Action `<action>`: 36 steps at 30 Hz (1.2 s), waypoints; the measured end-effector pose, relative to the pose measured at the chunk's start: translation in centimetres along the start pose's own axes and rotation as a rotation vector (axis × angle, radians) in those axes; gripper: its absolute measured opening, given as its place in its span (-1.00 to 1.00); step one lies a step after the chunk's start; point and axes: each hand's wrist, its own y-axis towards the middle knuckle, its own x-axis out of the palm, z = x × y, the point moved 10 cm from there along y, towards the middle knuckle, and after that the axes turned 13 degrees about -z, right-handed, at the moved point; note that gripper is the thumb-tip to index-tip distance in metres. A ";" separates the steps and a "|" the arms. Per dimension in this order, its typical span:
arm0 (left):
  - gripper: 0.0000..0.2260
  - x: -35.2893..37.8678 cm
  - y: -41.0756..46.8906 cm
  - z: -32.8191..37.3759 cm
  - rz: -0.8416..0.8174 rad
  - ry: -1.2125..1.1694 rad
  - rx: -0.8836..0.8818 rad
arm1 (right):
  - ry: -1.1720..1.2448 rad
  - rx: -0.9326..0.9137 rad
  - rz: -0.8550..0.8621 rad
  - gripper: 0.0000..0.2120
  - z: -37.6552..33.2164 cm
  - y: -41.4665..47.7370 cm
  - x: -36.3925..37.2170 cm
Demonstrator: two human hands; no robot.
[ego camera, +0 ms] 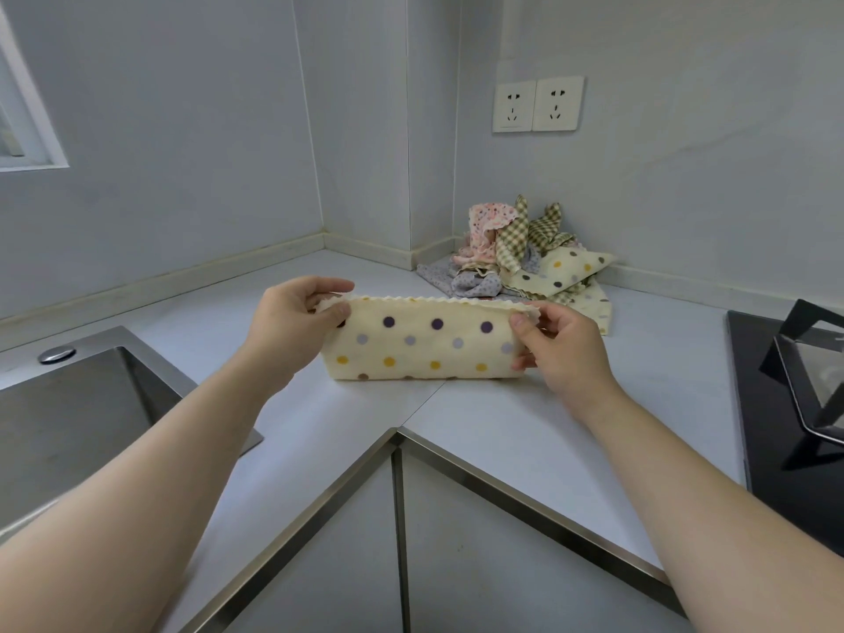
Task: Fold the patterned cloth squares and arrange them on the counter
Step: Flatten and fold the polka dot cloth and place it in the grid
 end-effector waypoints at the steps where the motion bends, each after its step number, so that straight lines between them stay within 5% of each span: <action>1: -0.80 0.0 0.0 0.0 0.001 0.005 -0.007 | 0.006 -0.003 -0.005 -0.94 -0.1 -0.1 0.0; 14: -0.88 -0.2 -0.9 0.5 0.092 0.038 -0.003 | -0.235 -0.022 0.068 -0.77 -0.6 -0.1 -0.4; 22: -0.84 -0.1 -0.6 0.6 0.044 0.153 -0.005 | -0.181 -0.063 0.129 -0.98 -0.9 -0.1 -1.3; 36: -0.96 -1.2 -1.2 1.8 0.178 0.316 0.016 | -0.234 -0.083 0.136 -0.97 -1.3 0.1 -1.5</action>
